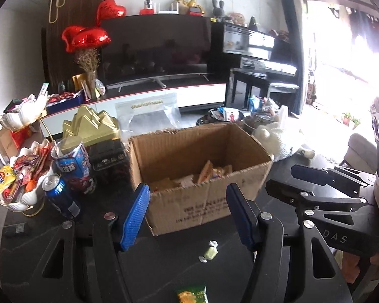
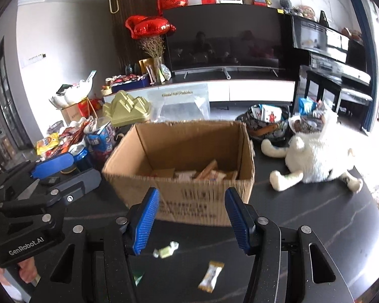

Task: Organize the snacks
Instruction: 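Move both open tools back to the remaining snacks, then grasp the pale green candy with the left tool while the right tool grasps the gold-white wrapped bar, then lift both held snacks and carry them over the KUPOH box, then open both tools above the box to drop the candy and bar, then move both open tools back toward the green cracker packet, then close the left tool on the green cracker packet, then lift the green cracker packet with the left tool over the box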

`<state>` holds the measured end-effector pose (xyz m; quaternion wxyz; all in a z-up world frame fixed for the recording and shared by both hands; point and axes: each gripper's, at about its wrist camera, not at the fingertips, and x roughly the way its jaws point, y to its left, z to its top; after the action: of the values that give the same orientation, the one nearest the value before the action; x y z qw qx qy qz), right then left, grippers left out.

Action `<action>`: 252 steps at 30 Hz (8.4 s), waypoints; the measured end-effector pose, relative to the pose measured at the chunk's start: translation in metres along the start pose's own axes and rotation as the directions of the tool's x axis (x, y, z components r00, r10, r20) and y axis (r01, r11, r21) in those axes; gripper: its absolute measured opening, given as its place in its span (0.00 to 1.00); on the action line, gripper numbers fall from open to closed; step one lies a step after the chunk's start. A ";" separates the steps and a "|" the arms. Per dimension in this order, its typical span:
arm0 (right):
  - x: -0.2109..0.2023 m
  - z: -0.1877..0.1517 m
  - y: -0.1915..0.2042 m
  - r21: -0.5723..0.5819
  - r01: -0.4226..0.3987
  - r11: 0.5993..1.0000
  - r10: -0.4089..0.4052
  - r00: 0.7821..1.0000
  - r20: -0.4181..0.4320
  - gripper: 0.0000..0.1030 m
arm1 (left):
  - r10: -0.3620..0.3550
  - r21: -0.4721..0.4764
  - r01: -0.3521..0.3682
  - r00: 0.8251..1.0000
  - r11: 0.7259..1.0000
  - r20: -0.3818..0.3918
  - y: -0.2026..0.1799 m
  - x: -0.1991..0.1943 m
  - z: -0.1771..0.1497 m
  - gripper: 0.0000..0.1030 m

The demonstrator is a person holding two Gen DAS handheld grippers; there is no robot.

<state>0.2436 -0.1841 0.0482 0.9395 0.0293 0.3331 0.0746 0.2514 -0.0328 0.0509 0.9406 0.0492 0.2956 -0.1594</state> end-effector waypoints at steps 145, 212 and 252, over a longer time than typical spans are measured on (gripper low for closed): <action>0.072 0.078 -0.020 0.002 -0.034 0.999 0.034 0.998 -0.052 0.31 | 0.009 -0.051 -0.016 0.989 0.999 -0.145 0.016 0.087 0.078 0.34; 0.046 -0.150 0.011 -0.017 -0.036 0.999 0.027 0.934 -0.355 0.46 | 0.003 -0.118 -0.066 0.884 0.991 -0.467 -0.008 0.049 -0.165 0.57; 0.037 -0.122 0.018 -0.020 -0.047 0.999 0.039 0.951 -0.308 0.46 | -0.012 -0.160 -0.046 0.938 0.986 -0.347 -0.003 0.024 -0.127 0.43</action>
<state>0.1923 -0.1595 -0.0676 0.8747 0.0120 0.4733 0.1033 0.2007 -0.0181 -0.0675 0.8760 0.0009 0.4684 -0.1152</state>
